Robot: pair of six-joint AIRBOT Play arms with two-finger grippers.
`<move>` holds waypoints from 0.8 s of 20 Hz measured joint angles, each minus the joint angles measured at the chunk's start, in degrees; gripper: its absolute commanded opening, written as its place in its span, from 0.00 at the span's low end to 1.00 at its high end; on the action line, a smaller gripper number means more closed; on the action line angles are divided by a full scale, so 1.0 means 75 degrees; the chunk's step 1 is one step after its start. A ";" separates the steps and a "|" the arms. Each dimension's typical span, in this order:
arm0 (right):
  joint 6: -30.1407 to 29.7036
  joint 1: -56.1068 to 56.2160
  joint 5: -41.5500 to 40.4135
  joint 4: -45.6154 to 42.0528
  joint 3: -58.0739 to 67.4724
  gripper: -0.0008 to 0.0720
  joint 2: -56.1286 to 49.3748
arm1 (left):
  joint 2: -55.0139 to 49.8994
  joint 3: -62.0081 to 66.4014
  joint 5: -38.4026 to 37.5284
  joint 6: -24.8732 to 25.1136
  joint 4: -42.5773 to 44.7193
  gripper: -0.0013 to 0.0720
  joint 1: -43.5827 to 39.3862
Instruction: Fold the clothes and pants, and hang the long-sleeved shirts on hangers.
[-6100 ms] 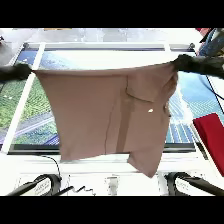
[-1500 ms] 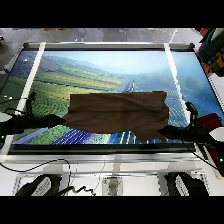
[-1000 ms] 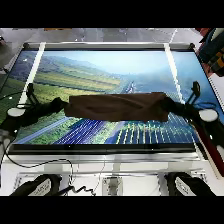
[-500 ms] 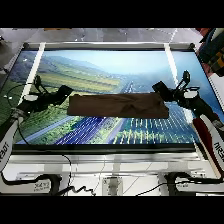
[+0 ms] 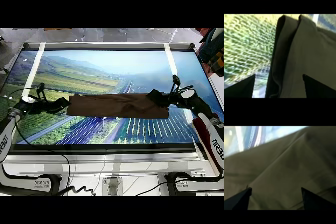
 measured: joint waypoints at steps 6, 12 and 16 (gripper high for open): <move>0.0067 0.1032 -0.0577 -0.0032 0.0003 0.43 -0.0006 | -0.0376 0.0507 -0.0096 0.0373 -0.0064 0.04 -0.0825; 0.0323 0.2585 -0.1629 -0.0035 0.0254 0.03 -0.0195 | 0.0079 0.1766 -0.1451 0.0769 -0.0152 0.03 -0.0994; 0.0697 0.3739 -0.1871 -0.0029 0.0930 0.03 -0.0740 | 0.1419 0.2087 -0.2888 0.0586 -0.0119 0.03 -0.0877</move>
